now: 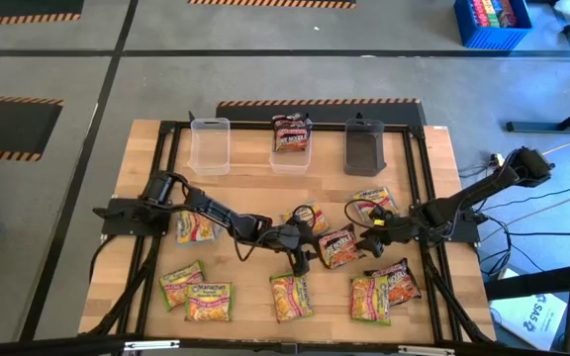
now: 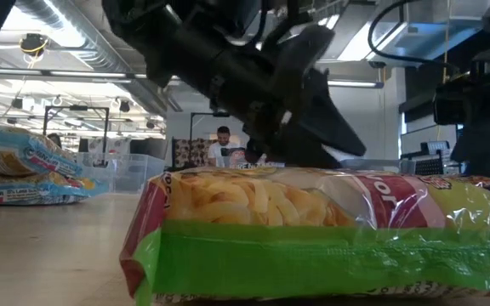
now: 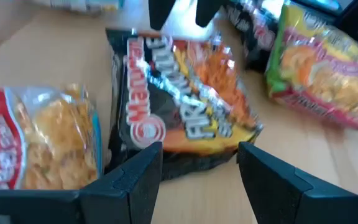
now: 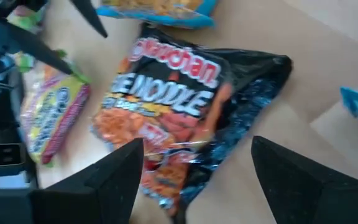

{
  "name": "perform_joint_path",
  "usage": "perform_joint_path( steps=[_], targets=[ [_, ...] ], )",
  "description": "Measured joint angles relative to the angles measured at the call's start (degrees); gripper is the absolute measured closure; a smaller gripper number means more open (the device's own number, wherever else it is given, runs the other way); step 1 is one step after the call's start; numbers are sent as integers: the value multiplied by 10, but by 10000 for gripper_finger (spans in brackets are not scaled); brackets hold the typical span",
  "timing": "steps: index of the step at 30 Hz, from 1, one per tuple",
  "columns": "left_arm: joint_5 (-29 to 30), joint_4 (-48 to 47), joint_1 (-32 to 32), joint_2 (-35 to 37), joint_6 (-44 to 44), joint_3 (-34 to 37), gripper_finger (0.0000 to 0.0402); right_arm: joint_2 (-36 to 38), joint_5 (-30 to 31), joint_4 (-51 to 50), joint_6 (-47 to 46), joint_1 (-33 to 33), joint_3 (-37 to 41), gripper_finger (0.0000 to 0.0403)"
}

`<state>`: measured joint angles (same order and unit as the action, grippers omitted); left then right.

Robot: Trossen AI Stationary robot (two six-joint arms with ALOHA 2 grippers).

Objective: Sort Maruchan noodles
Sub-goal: Put the black noodle pack into the right transparent bin

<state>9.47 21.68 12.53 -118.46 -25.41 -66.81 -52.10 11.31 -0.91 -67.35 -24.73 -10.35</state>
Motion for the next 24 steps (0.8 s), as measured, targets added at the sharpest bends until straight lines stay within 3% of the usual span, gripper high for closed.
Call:
perform_joint_path(
  steps=[6,24],
  targets=[
    [-5,62,0,-48,-25,0,198,-47,1,21,-1,0,0,123],
    [5,46,-5,-60,-19,0,198,-173,-16,246,0,0,0,123]
  ],
)
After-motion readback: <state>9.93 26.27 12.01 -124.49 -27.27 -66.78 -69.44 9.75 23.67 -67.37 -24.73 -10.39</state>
